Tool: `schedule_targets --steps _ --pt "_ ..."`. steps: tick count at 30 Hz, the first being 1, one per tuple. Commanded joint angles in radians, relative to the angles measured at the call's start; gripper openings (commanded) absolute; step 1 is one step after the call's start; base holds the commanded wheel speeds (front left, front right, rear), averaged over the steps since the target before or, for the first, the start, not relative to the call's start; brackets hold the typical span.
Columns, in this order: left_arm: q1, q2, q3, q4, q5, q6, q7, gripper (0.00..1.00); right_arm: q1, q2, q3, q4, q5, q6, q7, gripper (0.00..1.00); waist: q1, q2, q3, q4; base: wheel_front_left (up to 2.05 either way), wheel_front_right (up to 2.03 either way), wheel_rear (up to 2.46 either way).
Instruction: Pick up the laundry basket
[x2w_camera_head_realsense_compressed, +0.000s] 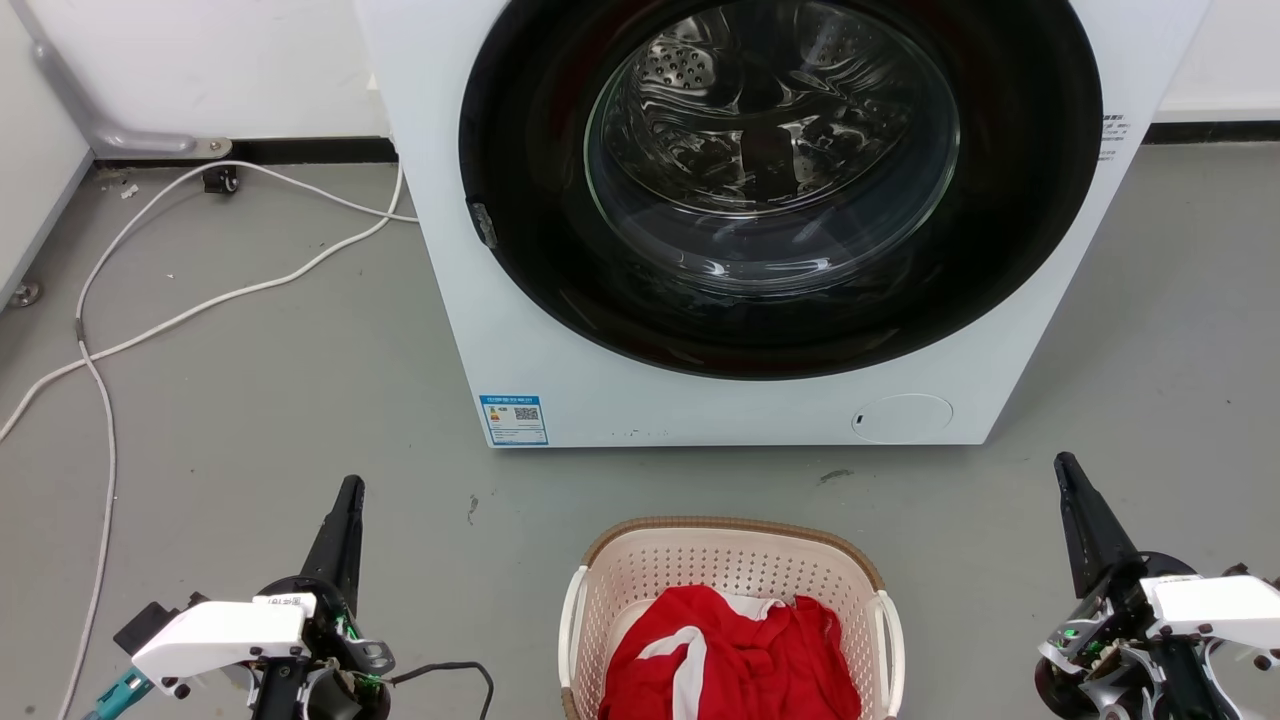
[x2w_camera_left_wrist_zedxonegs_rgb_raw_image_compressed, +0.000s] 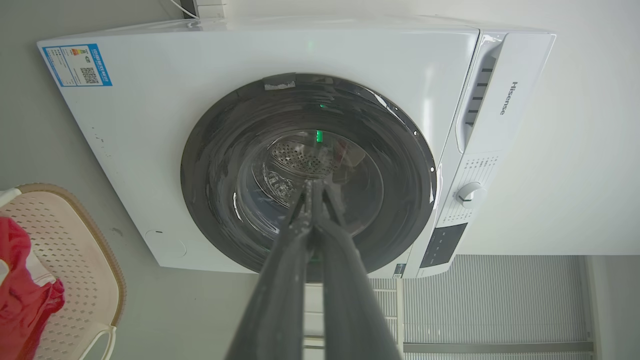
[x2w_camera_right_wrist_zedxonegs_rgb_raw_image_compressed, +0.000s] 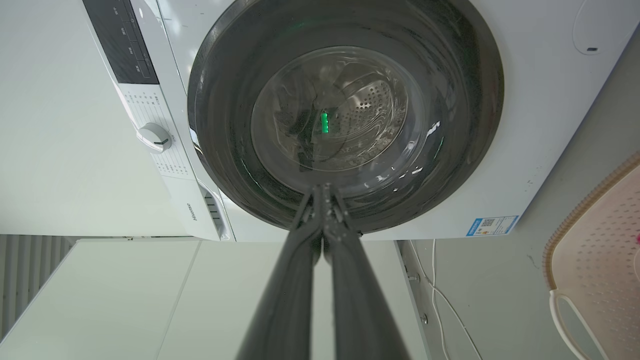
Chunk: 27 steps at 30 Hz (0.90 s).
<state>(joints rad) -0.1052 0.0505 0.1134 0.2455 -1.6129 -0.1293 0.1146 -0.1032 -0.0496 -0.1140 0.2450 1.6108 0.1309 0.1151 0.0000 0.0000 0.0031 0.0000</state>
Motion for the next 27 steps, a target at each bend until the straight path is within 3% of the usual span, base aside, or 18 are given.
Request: schedule_targets --steps 1,2,11,27 --pt "-0.008 -0.001 0.003 0.0 0.0 -0.004 0.003 0.0 -0.011 -0.001 0.0 0.001 0.004 0.0 0.001 0.0 0.0 0.0 0.0 0.0 0.0 0.0 0.0" --pt "0.0 0.0 0.0 0.0 0.0 0.0 0.0 1.0 0.0 0.0 0.0 0.0 0.0 0.0 0.0 1.0 0.0 0.0 0.0 0.0 0.0 0.0 0.0" --pt "0.014 -0.002 -0.002 0.002 0.057 0.001 -0.034 1.0 0.015 0.001 -0.003 0.009 -0.058 0.0 -0.034 1.0 0.0 0.0 0.001 0.0 0.0 0.0 0.0" --pt "0.019 -0.001 -0.043 -0.078 0.413 0.061 -0.108 1.0 0.027 0.0 0.016 -0.097 -0.471 0.0 -0.108 1.0 0.0 0.0 0.007 0.0 0.0 0.0 0.0"
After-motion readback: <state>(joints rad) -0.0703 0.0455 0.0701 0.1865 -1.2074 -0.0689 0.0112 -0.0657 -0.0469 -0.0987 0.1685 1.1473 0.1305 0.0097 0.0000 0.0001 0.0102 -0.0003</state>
